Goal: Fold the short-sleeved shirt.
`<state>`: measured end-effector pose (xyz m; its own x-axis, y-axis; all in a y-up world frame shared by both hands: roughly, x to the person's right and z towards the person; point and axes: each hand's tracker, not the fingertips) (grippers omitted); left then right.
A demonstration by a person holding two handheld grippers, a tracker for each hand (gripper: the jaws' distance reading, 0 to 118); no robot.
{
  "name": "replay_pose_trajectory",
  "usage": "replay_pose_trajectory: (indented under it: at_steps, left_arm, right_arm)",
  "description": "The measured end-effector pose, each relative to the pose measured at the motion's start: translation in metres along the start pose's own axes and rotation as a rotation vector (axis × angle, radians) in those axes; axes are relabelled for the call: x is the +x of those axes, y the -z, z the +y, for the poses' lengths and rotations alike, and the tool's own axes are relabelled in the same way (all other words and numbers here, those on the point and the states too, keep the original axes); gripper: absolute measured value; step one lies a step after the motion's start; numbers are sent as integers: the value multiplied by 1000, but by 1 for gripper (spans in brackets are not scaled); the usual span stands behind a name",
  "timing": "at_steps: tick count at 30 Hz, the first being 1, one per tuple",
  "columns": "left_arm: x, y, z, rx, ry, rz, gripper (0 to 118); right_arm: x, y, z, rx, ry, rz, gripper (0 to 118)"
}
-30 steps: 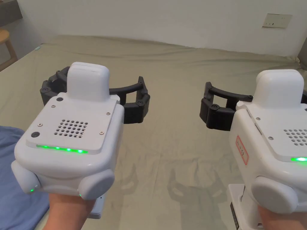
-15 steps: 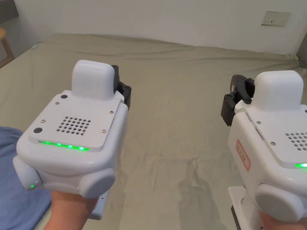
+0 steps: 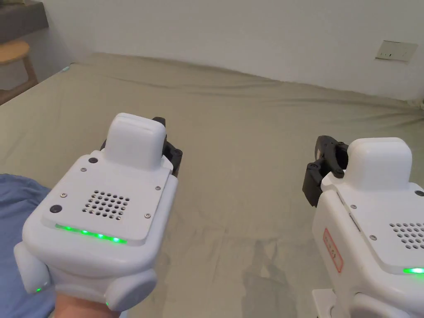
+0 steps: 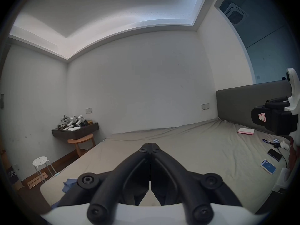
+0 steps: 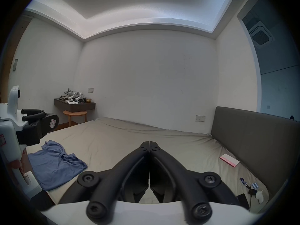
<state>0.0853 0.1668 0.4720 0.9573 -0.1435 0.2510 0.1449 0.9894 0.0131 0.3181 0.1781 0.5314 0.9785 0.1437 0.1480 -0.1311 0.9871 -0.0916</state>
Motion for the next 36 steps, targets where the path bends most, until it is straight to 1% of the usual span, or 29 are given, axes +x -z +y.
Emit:
replay_pose_trajectory:
  at_steps: [3, 6, 14, 15, 17, 19, 23, 26, 30, 33, 36]
  left_arm:
    - [-18, -6, 2, 5, 11, 73, 0]
    - [-41, -17, 1, -1, 7, 150, 0]
    - [-104, -59, -7, -39, 37, 375, 0]
    - [-109, -63, -8, -46, 37, 395, 0]
    - [-122, -73, -12, -65, 43, 422, 0]
    - [-132, -80, -16, -80, 49, 464, 0]
    - [-146, -97, -22, -92, 45, 514, 0]
    - [-154, -105, -27, -104, 38, 537, 0]
    - [-163, -106, -34, -130, 25, 553, 0]
    - [-169, -100, -41, -151, -9, 542, 0]
    - [-175, -88, -53, -195, -56, 495, 0]
  right_arm:
    - [-11, 5, 5, 12, 4, 44, 1]
    - [-31, 7, 9, 36, -9, 103, 1]
    - [-108, 18, 15, 66, -15, 333, 1]
    - [-117, 18, 14, 74, -21, 345, 1]
    - [-139, 19, 13, 71, -42, 406, 1]
    - [-156, 20, 12, 58, -45, 465, 1]
    - [-181, 17, 12, 59, -51, 544, 1]
    - [-191, 17, 12, 62, -47, 560, 1]
    - [-194, 17, 12, 55, -37, 585, 1]
    - [-195, 16, 11, 55, -62, 587, 1]
    - [-194, 16, 7, 52, -102, 568, 1]
